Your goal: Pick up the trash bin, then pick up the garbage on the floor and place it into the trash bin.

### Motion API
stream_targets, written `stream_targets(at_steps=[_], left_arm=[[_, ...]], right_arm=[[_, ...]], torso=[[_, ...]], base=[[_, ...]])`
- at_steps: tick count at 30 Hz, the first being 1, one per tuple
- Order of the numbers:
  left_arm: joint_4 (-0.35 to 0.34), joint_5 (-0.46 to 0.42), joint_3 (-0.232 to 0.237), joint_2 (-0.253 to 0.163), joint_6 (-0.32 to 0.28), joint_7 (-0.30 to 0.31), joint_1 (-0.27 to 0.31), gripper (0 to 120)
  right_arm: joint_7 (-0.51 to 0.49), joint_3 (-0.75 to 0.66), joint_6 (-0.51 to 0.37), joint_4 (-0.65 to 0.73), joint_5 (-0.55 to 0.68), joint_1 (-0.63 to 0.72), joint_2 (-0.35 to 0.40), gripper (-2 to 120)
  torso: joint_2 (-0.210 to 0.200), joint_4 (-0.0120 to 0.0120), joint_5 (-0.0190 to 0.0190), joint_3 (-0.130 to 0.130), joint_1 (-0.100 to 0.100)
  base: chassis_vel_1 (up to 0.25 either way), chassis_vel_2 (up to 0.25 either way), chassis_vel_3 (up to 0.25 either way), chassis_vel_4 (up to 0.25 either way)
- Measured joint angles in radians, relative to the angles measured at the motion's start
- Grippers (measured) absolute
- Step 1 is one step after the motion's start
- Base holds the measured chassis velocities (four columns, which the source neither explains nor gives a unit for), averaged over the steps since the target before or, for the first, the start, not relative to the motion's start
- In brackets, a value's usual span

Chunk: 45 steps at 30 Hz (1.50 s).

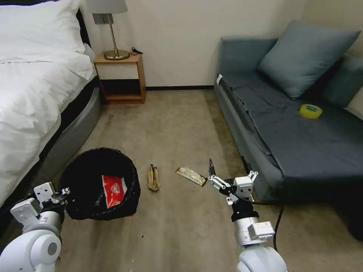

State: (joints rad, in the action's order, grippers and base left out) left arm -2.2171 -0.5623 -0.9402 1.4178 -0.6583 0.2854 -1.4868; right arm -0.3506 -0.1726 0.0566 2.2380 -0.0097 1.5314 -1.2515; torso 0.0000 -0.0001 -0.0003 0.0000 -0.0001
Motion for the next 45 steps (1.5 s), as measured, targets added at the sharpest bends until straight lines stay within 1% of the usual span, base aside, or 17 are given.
stream_targets(at_steps=[16, 19, 21, 26, 31, 36, 37, 38, 40, 41, 43, 45], left_arm=[[-0.008, 0.002, 0.003, 0.011, 0.000, 0.001, -0.004, 3], [-0.010, 0.005, 0.006, 0.014, 0.000, 0.001, -0.004, 3], [-0.013, 0.006, 0.009, 0.017, 0.000, 0.000, -0.005, 3], [-0.013, 0.008, 0.012, 0.019, 0.000, 0.001, -0.002, 3], [-0.013, 0.013, 0.018, 0.024, 0.000, 0.001, -0.002, 3], [-0.013, 0.022, 0.028, 0.030, 0.000, -0.001, -0.001, 3], [-0.013, 0.024, 0.030, 0.030, 0.000, -0.002, -0.001, 3], [-0.015, 0.027, 0.032, 0.031, 0.000, -0.002, -0.002, 3], [-0.020, 0.033, 0.036, 0.033, 0.000, -0.003, -0.004, 3], [-0.020, 0.033, 0.036, 0.033, 0.000, -0.003, -0.004, 3], [-0.025, 0.038, 0.039, 0.037, 0.000, -0.004, -0.006, 3], [-0.029, 0.045, 0.042, 0.040, 0.001, -0.004, -0.010, 3]], right_arm=[[-0.001, 0.003, 0.003, -0.007, 0.005, -0.007, 0.005, 100], [-0.001, 0.005, 0.008, -0.012, 0.006, -0.011, 0.006, 100], [0.001, 0.008, 0.012, -0.016, 0.008, -0.017, 0.007, 100], [0.013, 0.010, 0.013, -0.024, 0.020, -0.035, 0.016, 100], [0.014, 0.019, 0.005, -0.036, 0.033, -0.052, 0.021, 100], [0.042, 0.033, -0.021, -0.085, 0.066, -0.116, 0.050, 100], [0.048, 0.039, -0.041, -0.106, 0.076, -0.143, 0.063, 100], [0.055, 0.052, -0.082, -0.131, 0.099, -0.178, 0.089, 100], [0.068, 0.097, -0.187, -0.178, 0.194, -0.259, 0.156, 100], [0.068, 0.097, -0.187, -0.178, 0.194, -0.259, 0.156, 100], [0.096, 0.149, -0.270, -0.240, 0.312, -0.350, 0.213, 100], [0.161, 0.196, -0.343, -0.311, 0.411, -0.430, 0.257, 100]], torso=[[0.000, 0.0002, 0.0005, 0.000, 0.000], [0.000, 0.0001, 0.0000, 0.000, 0.000], [0.000, 0.0000, 0.0005, 0.000, 0.000], [0.000, 0.0000, 0.0003, 0.000, 0.000], [0.000, 0.0000, 0.0003, 0.000, 0.000], [0.000, -0.0002, 0.0003, 0.000, 0.000], [0.000, 0.0000, 0.0003, 0.000, 0.000], [0.000, 0.0000, 0.0005, 0.000, 0.000], [0.000, 0.0000, 0.0004, 0.000, 0.000], [0.000, 0.0000, 0.0004, 0.000, 0.000], [0.000, 0.0002, 0.0006, 0.000, 0.000], [0.000, 0.0003, 0.0005, 0.000, 0.000]], base=[[-0.210, 0.211, 0.224, -0.201], [-0.198, 0.191, 0.208, -0.189], [-0.169, 0.165, 0.163, -0.175], [-0.101, 0.096, 0.076, -0.079], [0.032, -0.024, -0.030, 0.036], [0.000, 0.000, 0.000, 0.000], [0.000, 0.000, 0.000, 0.000], [0.000, 0.000, 0.000, 0.000], [0.000, 0.000, 0.000, 0.000], [0.000, 0.000, 0.000, 0.000], [0.000, 0.000, 0.000, 0.000], [0.000, 0.000, 0.000, 0.000]])
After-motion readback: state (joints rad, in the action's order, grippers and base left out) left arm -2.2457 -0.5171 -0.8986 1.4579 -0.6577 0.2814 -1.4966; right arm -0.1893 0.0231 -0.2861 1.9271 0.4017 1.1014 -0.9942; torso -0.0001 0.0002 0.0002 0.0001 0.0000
